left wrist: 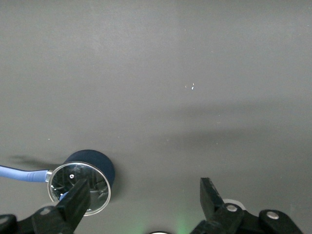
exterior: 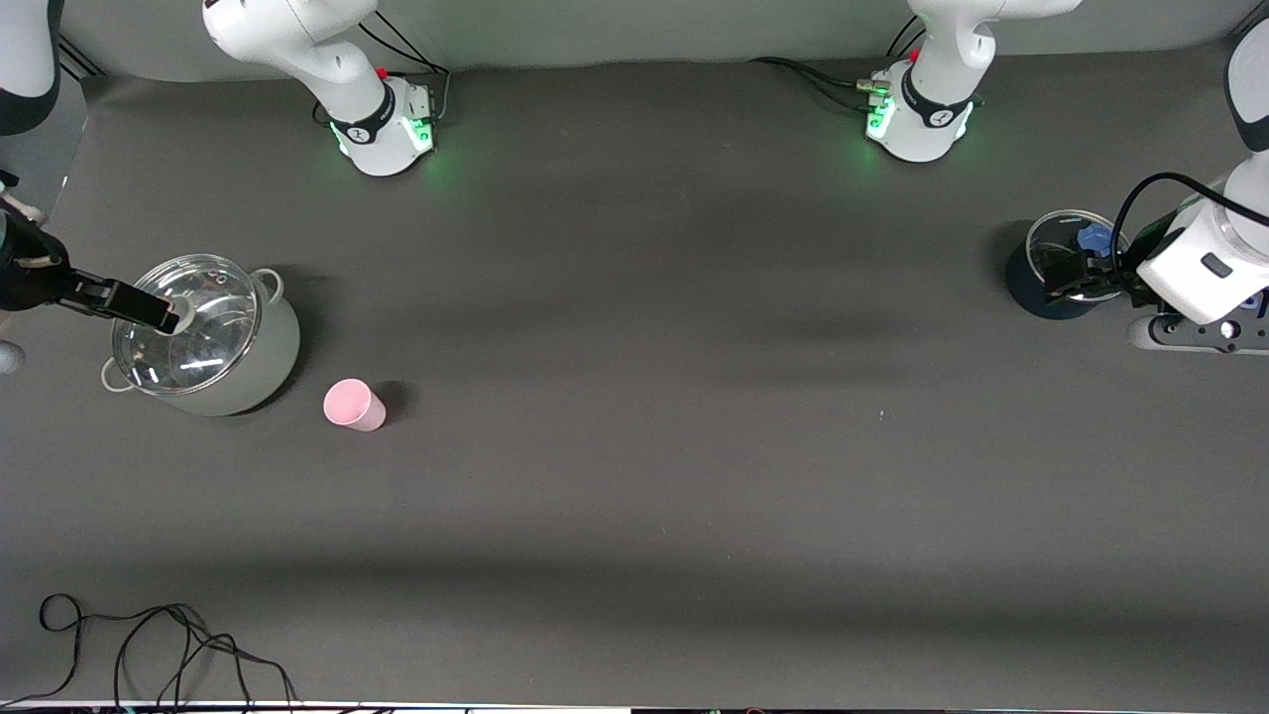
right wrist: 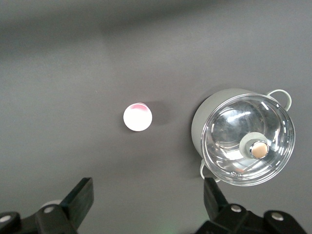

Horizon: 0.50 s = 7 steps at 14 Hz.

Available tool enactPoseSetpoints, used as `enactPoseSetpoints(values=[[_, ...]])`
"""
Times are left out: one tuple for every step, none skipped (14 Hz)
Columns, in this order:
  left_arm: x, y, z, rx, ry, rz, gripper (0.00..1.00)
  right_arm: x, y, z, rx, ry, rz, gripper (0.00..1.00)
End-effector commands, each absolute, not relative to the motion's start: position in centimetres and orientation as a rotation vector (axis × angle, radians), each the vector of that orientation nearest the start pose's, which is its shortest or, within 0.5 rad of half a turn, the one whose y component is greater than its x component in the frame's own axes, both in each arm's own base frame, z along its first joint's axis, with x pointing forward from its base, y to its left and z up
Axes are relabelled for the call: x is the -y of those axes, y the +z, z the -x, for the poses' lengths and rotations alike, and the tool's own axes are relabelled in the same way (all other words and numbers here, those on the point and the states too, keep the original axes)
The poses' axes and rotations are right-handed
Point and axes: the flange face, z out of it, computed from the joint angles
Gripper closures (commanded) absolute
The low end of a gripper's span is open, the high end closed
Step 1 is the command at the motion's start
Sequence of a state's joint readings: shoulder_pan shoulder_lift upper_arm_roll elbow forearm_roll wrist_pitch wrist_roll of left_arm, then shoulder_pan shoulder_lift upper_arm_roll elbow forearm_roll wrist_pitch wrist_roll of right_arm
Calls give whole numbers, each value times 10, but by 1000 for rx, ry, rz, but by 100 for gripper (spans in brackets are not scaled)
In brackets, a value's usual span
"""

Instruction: Transfer pink cup from left to right arm

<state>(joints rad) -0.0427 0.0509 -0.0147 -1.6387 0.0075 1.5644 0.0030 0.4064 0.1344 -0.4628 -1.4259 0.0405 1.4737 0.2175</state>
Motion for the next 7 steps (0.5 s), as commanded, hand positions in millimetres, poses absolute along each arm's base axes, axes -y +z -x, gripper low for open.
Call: enactPoseSetpoints(values=[[34, 567, -563, -115, 168, 3102, 0, 14, 622, -579, -414, 125, 3094, 0], [34, 568, -563, -115, 165, 3102, 0, 16, 621, -575, -412, 131, 3086, 0], [34, 567, -563, -115, 168, 3102, 0, 20, 623, -568, -414, 129, 3077, 0], [33, 567, -564, -112, 166, 3104, 0, 23, 624, -562, -413, 126, 3069, 0], [33, 566, -564, -107, 169, 3114, 0, 26, 626, -558, -417, 125, 3064, 0], [32, 566, -565, -104, 169, 3118, 0, 27, 625, -554, -418, 127, 3062, 0], [32, 565, -565, -104, 172, 3119, 0, 26, 623, -550, -405, 120, 3063, 0]])
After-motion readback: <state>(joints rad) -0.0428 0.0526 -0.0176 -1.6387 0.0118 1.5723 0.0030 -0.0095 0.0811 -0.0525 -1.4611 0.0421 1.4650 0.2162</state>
